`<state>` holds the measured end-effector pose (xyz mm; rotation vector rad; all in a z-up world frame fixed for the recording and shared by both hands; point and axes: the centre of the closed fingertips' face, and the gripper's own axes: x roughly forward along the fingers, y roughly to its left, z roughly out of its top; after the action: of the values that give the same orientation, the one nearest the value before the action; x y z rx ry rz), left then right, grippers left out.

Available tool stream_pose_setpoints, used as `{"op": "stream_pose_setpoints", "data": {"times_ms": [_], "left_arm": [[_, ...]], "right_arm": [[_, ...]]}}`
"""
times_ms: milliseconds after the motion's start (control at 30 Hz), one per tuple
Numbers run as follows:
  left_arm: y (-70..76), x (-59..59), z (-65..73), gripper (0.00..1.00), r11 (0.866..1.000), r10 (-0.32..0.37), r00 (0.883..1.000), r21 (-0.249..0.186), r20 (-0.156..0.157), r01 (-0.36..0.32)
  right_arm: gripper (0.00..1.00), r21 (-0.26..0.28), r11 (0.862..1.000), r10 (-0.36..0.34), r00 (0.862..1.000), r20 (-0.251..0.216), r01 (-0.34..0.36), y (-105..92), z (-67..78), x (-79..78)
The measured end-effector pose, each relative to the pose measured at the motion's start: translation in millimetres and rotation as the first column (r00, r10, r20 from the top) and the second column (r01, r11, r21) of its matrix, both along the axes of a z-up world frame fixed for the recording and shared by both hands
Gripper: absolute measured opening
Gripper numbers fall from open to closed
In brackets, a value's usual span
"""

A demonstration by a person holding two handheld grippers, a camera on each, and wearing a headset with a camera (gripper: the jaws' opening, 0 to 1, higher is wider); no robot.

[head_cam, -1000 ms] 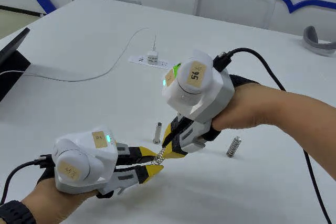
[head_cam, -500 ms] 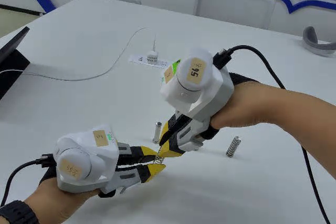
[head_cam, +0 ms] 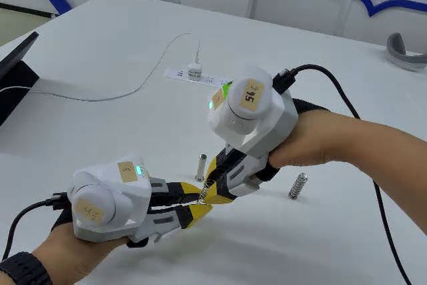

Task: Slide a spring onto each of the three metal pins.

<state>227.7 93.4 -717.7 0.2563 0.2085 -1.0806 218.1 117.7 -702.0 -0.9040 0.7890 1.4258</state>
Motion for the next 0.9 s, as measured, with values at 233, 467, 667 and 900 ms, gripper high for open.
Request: {"op": "stream_pose_setpoints", "data": {"times_ms": [233, 467, 667, 900], "left_arm": [[-0.7, 1.2, 2.1, 0.11, 1.000, 0.000, 1.000, -0.004, 0.007, 0.000], [0.6, 4.1, 2.7, 0.14, 1.000, 0.014, 1.000, 0.001, 0.019, -0.014], [5.1, 4.3, -0.8, 0.23, 1.000, 0.031, 1.000, 0.006, 0.004, -0.031], [14.1, 7.9, -2.4, 0.35, 0.998, 0.067, 0.997, -0.004, -0.027, -0.067]], "right_arm": [[0.12, 0.000, 1.000, 0.001, 1.000, -0.002, -0.001, 0.9, -0.2, 1.2], [0.12, -0.001, 1.000, -0.001, 1.000, 0.007, 0.001, 1.3, 2.1, 5.0], [0.12, -0.002, 1.000, -0.009, 1.000, 0.016, 0.009, -1.1, 5.8, 9.8], [0.12, 0.005, 1.000, -0.026, 0.999, 0.031, 0.026, -4.2, 13.0, 18.5]]}}
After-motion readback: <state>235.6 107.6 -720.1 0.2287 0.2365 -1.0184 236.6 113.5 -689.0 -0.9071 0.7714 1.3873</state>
